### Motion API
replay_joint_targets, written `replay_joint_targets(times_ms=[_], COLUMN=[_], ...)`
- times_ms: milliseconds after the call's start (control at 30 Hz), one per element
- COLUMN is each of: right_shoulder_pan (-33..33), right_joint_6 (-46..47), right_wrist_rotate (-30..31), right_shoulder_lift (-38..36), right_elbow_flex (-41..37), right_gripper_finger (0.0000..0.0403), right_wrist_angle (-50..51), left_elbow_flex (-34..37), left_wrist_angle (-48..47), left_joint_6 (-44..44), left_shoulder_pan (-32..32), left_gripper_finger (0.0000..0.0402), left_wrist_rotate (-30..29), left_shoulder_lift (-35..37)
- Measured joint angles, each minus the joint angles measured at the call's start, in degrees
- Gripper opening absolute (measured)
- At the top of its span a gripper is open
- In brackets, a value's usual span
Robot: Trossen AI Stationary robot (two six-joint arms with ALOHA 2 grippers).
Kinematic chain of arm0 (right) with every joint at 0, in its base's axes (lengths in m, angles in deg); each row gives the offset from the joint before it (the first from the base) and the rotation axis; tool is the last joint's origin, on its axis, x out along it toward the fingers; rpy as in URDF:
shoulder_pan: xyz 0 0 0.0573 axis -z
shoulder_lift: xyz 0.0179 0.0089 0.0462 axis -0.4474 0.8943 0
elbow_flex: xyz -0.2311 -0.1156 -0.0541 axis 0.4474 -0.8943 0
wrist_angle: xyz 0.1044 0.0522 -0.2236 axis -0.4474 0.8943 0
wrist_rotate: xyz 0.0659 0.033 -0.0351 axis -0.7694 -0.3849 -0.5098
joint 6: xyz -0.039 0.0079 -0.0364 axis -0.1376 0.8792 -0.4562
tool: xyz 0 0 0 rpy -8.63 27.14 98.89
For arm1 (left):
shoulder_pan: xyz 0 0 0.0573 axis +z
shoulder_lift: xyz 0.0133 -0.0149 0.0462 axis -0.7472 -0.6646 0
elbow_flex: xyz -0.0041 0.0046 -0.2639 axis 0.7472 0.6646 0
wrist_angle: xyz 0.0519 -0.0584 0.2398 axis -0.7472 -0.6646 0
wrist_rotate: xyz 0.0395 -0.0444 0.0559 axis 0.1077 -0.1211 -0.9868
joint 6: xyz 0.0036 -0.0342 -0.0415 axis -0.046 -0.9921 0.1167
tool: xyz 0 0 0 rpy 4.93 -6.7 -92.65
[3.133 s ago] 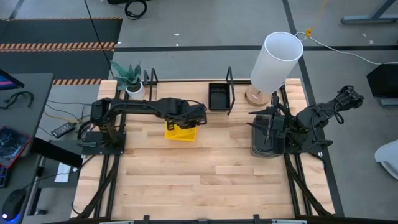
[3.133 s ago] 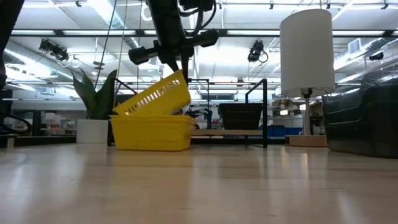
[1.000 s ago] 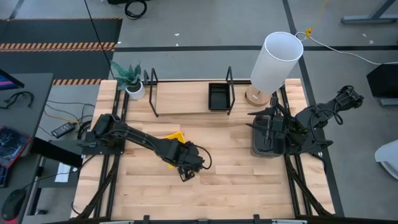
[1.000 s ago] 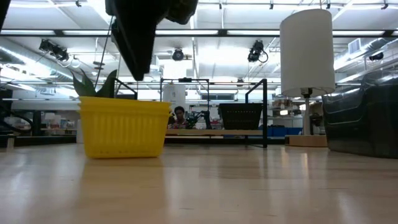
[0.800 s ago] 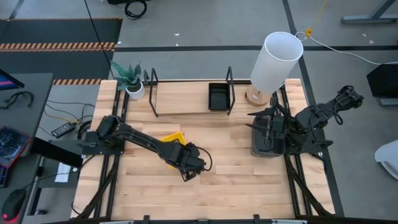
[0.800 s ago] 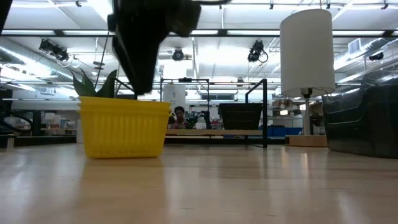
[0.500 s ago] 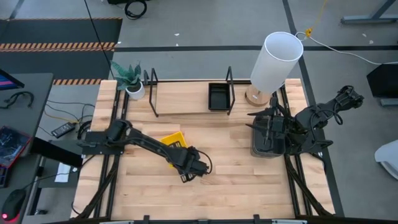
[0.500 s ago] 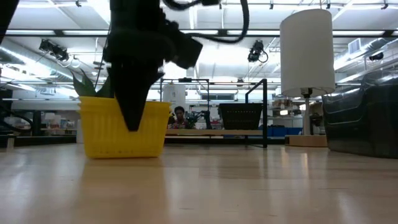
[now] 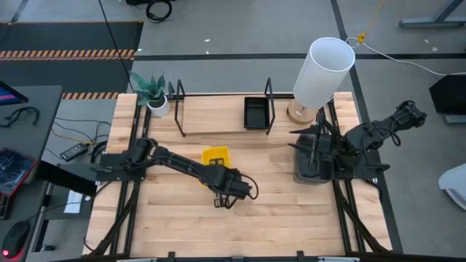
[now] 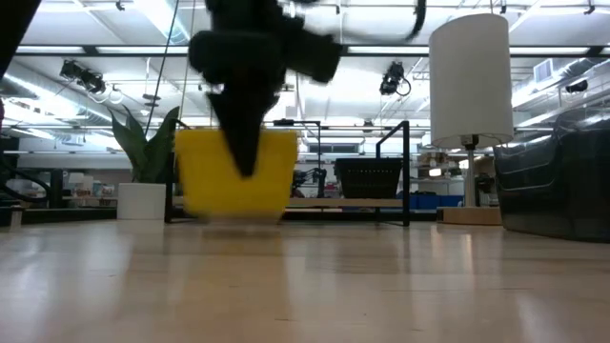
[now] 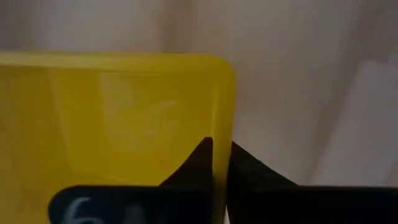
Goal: Stack baskets on shelf by color
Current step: Put the stacked yellow bins on the shelf
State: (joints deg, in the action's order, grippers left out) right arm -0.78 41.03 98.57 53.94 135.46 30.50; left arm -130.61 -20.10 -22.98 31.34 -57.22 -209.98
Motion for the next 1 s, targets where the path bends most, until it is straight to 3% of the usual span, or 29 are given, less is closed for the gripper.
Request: replay_joint_targets(times_ms=[133,233,667,1000], right_shoulder_pan=[1.1,1.6,3.4,5.5], right_joint_6=[0.0,0.0,0.3,2.1], right_wrist_rotate=[0.0,-0.2,-3.2,-3.3], right_shoulder_lift=[0.0,0.0,0.0,-0.2], right_elbow_flex=[0.0,0.0,0.0,0.0], right_gripper_finger=[0.0176,0.0176,0.0176,0.0176], right_wrist_angle=[0.0,0.0,0.9,3.3], left_elbow_flex=[-6.3,-9.0,-7.2,-7.2], left_wrist_angle=[-5.8,-8.7,3.3,9.4], left_joint_6=[5.4,7.4,26.4,32.6], left_shoulder_pan=[1.7,5.0,22.1,29.5], left_gripper_finger=[0.0021,0.0017,0.0017,0.0032], left_wrist_rotate=[-8.7,-11.6,-12.1,-10.8], left_shoulder_lift=[0.3,0.3,0.2,-1.1])
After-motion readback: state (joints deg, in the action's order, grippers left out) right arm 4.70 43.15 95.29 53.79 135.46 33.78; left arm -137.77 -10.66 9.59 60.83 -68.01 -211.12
